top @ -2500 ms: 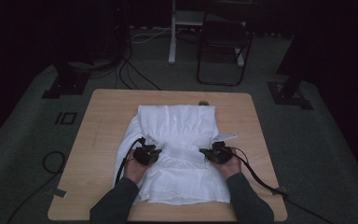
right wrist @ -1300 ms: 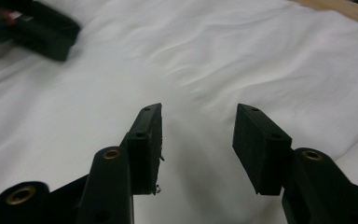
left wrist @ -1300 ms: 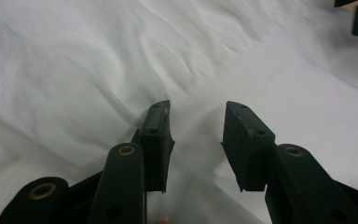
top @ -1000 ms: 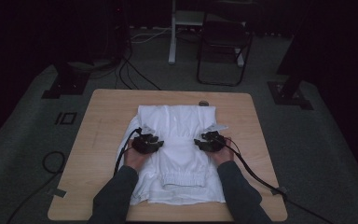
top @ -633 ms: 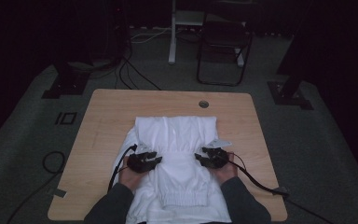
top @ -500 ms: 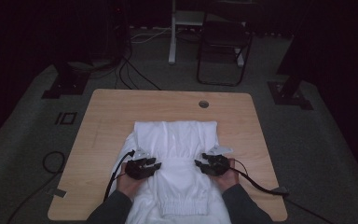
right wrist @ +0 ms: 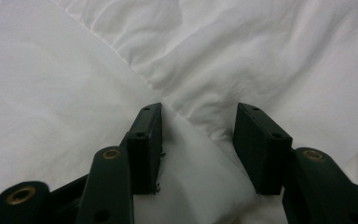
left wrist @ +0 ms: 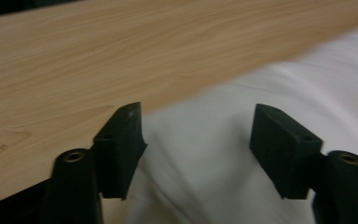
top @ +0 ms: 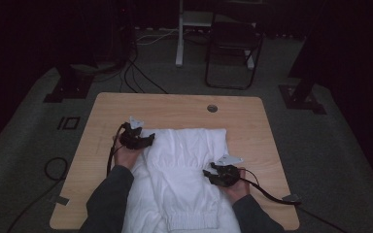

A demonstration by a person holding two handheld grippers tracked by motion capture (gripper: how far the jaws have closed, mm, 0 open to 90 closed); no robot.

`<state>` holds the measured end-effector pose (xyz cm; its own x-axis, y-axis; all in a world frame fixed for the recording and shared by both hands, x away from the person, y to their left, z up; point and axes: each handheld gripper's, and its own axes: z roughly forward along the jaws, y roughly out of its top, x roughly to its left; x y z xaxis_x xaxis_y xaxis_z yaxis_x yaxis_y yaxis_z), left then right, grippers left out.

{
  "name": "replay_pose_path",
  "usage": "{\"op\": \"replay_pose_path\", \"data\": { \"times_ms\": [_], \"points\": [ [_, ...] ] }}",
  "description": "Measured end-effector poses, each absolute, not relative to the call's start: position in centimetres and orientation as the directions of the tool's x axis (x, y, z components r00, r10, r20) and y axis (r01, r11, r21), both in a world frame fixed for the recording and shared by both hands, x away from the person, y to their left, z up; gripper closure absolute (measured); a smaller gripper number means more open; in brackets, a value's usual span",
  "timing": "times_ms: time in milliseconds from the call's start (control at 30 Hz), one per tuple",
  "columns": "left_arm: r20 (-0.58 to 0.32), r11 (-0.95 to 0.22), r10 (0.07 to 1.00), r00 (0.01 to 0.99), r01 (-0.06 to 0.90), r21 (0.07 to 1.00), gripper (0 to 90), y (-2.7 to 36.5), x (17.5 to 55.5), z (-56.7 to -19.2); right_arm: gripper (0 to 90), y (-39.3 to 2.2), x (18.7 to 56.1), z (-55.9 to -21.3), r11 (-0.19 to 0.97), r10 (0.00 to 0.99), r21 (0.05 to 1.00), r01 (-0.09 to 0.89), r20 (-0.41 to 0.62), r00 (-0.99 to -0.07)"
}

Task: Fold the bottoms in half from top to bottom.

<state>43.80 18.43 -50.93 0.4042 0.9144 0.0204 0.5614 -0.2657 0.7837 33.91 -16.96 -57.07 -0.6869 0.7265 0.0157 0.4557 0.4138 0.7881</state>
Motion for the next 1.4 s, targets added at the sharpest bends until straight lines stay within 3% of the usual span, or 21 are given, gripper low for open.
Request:
{"op": "replay_pose_path", "data": {
  "times_ms": [167, 333, 467, 500, 567, 633, 733, 967, 1133, 1300, 1400],
  "points": [
    [-0.075, -0.195, 0.932, 0.353, 0.668, 0.718, 27.2, 19.8, 46.6, -54.0, 51.4, -17.0, 33.9, -57.1, 0.414, 0.726, 0.788, 0.456, 0.016, -0.687],
    [-0.133, -0.159, 0.926, 0.354, 0.682, 0.714, 27.2, 20.5, 46.6, -55.1, 51.4, -17.0, 33.9, -57.1, 0.414, 0.726, 0.788, 0.456, 0.016, -0.687],
    [-0.127, -0.170, 0.918, 0.375, 0.663, 0.729, 28.3, 20.6, 46.4, -55.3, 51.3, -17.0, 33.9, -57.1, 0.414, 0.726, 0.788, 0.456, 0.016, -0.687],
    [-0.140, -0.172, 0.908, 0.394, 0.658, 0.733, 31.6, 20.6, 46.3, -55.3, 51.3, -17.0, 33.9, -57.1, 0.414, 0.726, 0.788, 0.456, 0.017, -0.687],
    [-0.177, -0.175, 0.885, 0.430, 0.660, 0.730, 49.2, 20.6, 46.3, -55.3, 50.8, -17.0, 34.0, -57.0, 0.412, 0.725, 0.787, 0.459, 0.021, -0.688],
    [-0.182, -0.176, 0.882, 0.435, 0.662, 0.728, 60.6, 20.6, 46.2, -55.3, 50.0, -17.1, 34.2, -56.9, 0.424, 0.709, 0.781, 0.459, 0.030, -0.705],
    [-0.211, -0.180, 0.862, 0.462, 0.667, 0.723, 68.5, 20.6, 46.3, -55.4, 51.7, -18.0, 35.2, -55.6, 0.412, 0.682, 0.773, 0.483, 0.091, -0.726],
    [-0.169, -0.217, 0.866, 0.472, 0.656, 0.722, 73.0, 20.1, 46.1, -55.1, 41.2, -20.9, 41.4, -51.8, 0.290, 0.812, 0.812, 0.507, 0.071, -0.579],
    [-0.173, -0.215, 0.864, 0.472, 0.658, 0.722, 72.8, 20.1, 46.2, -55.1, 36.5, -21.6, 47.0, -52.9, 0.229, 0.868, 0.792, 0.566, 0.097, -0.486],
    [-0.184, -0.207, 0.863, 0.470, 0.662, 0.721, 72.4, 20.3, 46.2, -55.2, 33.4, -21.7, 49.8, -54.7, 0.152, 0.875, 0.749, 0.645, 0.201, -0.440],
    [-0.195, -0.196, 0.864, 0.465, 0.667, 0.719, 71.7, 20.4, 46.3, -55.2, 32.6, -21.5, 50.1, -55.2, 0.167, 0.883, 0.730, 0.663, 0.189, -0.430]
  ]
}}
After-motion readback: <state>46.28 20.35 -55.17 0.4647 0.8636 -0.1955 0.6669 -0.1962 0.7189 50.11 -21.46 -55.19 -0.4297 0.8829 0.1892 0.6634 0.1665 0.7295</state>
